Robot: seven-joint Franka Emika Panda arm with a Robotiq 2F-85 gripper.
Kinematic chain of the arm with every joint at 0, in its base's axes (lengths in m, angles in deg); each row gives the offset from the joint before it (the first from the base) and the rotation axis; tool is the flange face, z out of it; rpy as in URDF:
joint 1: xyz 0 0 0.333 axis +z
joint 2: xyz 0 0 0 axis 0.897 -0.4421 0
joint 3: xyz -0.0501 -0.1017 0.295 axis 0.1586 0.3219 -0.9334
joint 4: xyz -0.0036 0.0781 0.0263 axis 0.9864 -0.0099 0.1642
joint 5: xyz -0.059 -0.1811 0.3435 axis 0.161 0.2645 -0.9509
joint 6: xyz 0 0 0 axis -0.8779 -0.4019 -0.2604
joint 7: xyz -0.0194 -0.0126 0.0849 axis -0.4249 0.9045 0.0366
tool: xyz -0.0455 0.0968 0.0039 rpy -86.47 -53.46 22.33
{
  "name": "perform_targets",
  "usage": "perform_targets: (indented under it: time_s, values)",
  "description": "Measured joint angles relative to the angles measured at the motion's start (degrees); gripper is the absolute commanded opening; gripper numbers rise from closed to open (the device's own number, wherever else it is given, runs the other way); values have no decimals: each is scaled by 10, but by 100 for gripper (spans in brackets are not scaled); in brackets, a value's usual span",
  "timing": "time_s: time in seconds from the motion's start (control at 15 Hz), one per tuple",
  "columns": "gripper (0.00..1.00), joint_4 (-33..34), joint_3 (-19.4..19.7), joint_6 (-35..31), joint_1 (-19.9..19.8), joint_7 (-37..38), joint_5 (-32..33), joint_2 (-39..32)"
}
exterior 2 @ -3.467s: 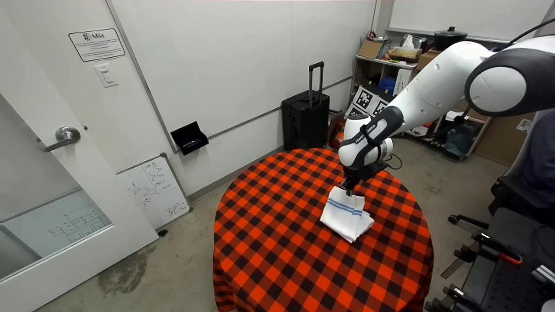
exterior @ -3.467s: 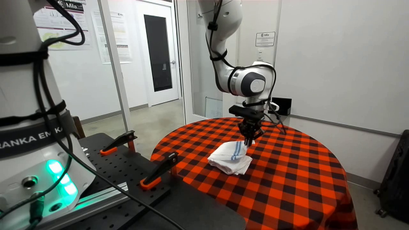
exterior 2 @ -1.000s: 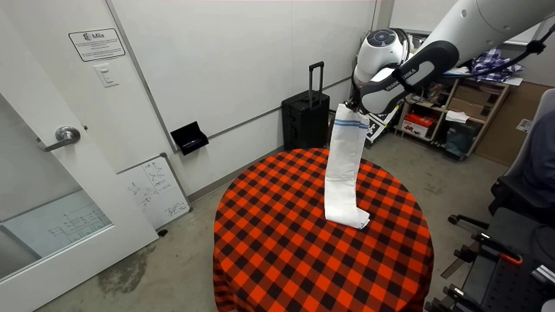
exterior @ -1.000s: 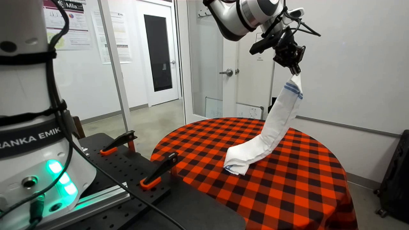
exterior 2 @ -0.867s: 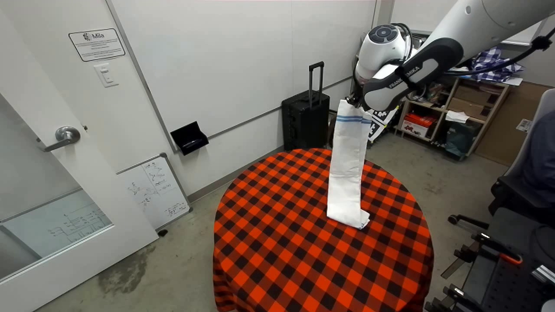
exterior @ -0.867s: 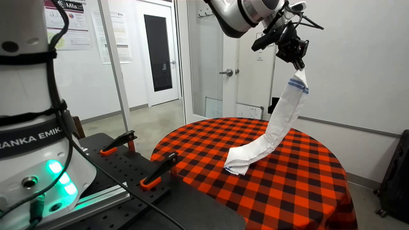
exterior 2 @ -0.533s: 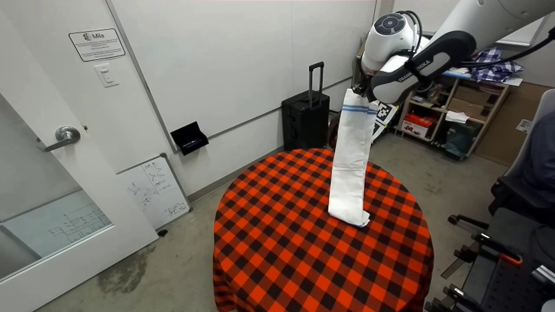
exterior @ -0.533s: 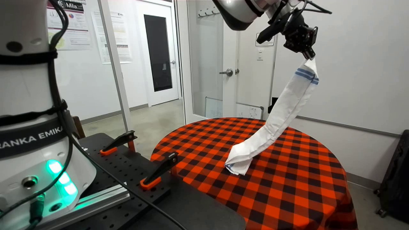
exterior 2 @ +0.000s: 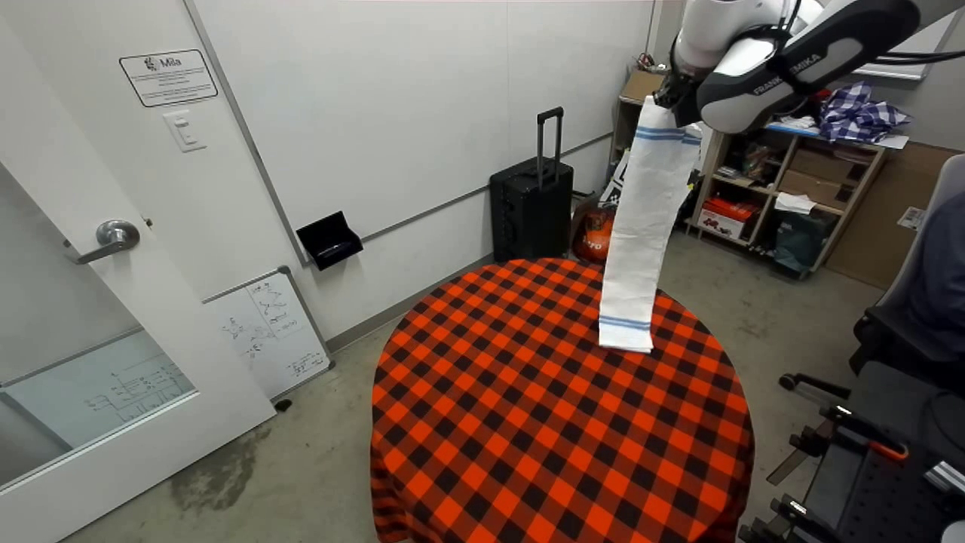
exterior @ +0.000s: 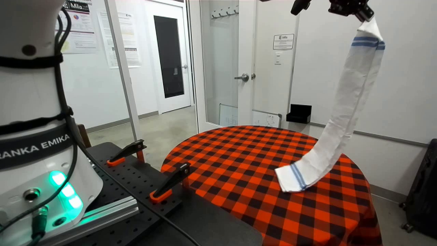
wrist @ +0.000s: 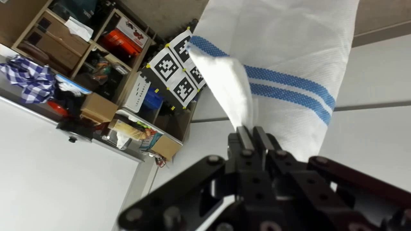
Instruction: Unfold the towel on the table
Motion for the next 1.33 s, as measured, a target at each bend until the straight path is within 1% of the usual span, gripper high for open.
perform_targets:
  time_s: [0.27, 0.73, 1.0, 1.33]
  values:
    - [1, -9, 69, 0, 37, 40, 34, 21]
    - [1, -12, 155, 0, 78, 79, 45, 28]
    - [1, -12, 223, 0, 122, 92, 56, 40]
    - [1, -17, 279, 1, 173, 93, 56, 42]
